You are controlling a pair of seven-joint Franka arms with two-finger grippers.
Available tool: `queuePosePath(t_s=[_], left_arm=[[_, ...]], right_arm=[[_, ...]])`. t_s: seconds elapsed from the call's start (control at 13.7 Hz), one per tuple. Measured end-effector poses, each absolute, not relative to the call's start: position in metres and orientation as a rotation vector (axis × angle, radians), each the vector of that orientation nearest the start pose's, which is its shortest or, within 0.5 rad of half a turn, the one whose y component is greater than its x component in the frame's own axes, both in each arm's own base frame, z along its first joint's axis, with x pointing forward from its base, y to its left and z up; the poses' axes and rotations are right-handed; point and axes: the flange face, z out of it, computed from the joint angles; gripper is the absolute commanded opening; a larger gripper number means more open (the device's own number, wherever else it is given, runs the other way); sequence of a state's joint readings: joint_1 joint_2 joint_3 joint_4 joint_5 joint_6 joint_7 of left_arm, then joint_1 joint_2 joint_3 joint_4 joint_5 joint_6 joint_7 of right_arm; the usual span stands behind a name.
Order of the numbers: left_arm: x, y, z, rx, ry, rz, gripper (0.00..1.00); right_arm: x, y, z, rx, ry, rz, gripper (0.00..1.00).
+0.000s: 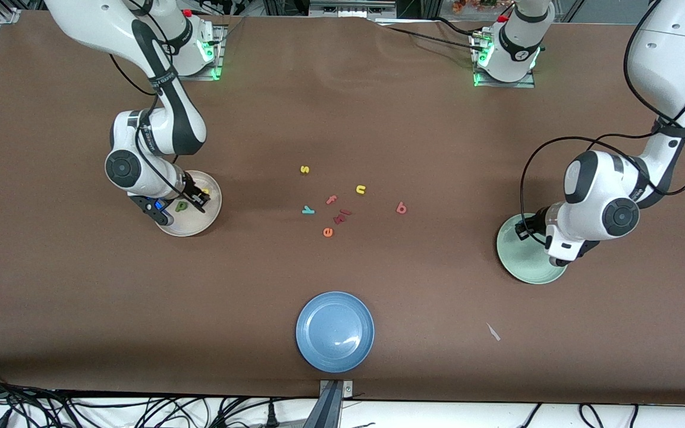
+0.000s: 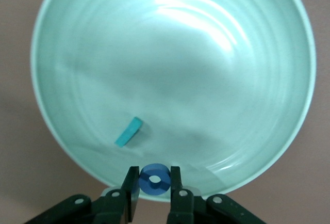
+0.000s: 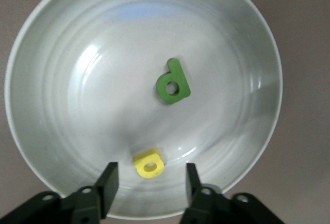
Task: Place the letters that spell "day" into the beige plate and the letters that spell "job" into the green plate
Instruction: 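Release the yellow letter and blue o onto the cream and green plates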
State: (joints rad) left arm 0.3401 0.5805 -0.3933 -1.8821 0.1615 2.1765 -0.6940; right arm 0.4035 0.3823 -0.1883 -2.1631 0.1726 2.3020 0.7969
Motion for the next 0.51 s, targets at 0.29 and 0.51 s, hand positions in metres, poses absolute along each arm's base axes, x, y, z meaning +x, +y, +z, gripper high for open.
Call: queuePosePath(t_s=[0.29,0.51], left_arm=[[0.612,-0.019,0.202,-3.018,-0.878,0.348,0.99],[0.621,-0.017,0.208,-3.028,-0.887,0.315,0.99]], right_arm=[[0.533,0.139,0.220,-2.992,1.066,0.361,0.99],[0.528,0.194,0.238,-2.965,1.084,0.375,0.99]])
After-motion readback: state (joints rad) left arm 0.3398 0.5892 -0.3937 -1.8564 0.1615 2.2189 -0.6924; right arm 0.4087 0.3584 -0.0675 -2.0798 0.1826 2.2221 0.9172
